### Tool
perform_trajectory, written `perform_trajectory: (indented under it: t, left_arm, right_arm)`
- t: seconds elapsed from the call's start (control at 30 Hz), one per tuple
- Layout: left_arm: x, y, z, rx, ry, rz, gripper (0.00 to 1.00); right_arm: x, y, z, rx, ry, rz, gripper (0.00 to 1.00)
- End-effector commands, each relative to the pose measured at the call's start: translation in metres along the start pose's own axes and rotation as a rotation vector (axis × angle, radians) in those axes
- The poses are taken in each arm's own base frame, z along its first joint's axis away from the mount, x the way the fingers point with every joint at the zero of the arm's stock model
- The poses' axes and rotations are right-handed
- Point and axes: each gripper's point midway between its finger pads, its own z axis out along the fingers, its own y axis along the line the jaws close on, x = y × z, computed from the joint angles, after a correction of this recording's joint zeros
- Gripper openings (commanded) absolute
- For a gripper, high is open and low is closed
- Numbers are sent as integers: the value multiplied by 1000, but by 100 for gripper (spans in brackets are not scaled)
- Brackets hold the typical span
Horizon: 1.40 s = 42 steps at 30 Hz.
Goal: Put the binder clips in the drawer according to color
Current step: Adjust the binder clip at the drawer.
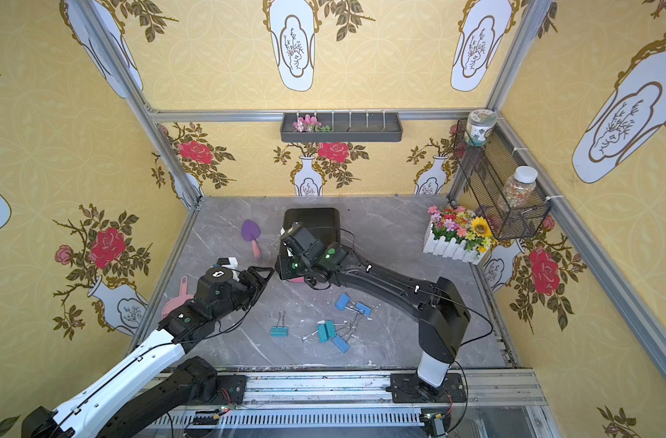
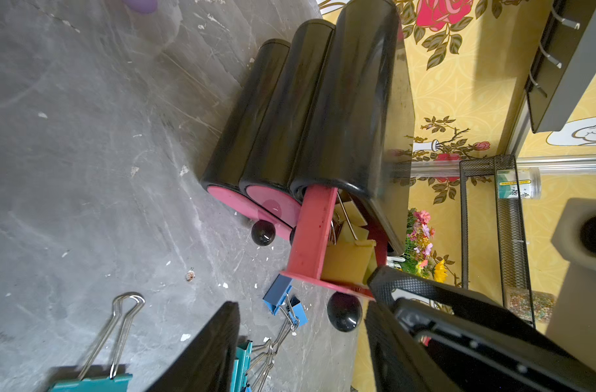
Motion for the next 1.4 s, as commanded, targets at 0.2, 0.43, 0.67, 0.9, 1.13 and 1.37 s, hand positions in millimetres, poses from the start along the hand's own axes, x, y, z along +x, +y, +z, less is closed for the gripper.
perform_trajectory:
  t: [0.2, 0.43, 0.67, 0.9, 1.13, 1.37]
  left_arm:
    - [1, 5, 1, -13, -1, 1, 65]
    - [2, 3, 4, -10, 9, 3, 65]
    - [3, 3, 9, -14, 18, 4, 65]
    - [2, 0, 9, -12, 18, 9, 65]
    - [5, -8, 15, 16, 43, 23, 42]
    - [2, -8, 11, -13, 33, 57, 35]
  right_arm:
    - [2, -31, -2, 109, -12, 13, 41]
    - [3, -60, -15, 154, -28, 53, 41]
    - [-4, -77, -26, 185, -44, 79, 43]
    - [-11, -69, -34, 147, -73, 61, 50]
    - [-12, -51, -64, 98, -117, 18, 43]
    - [40, -80, -76, 142, -41, 47, 23]
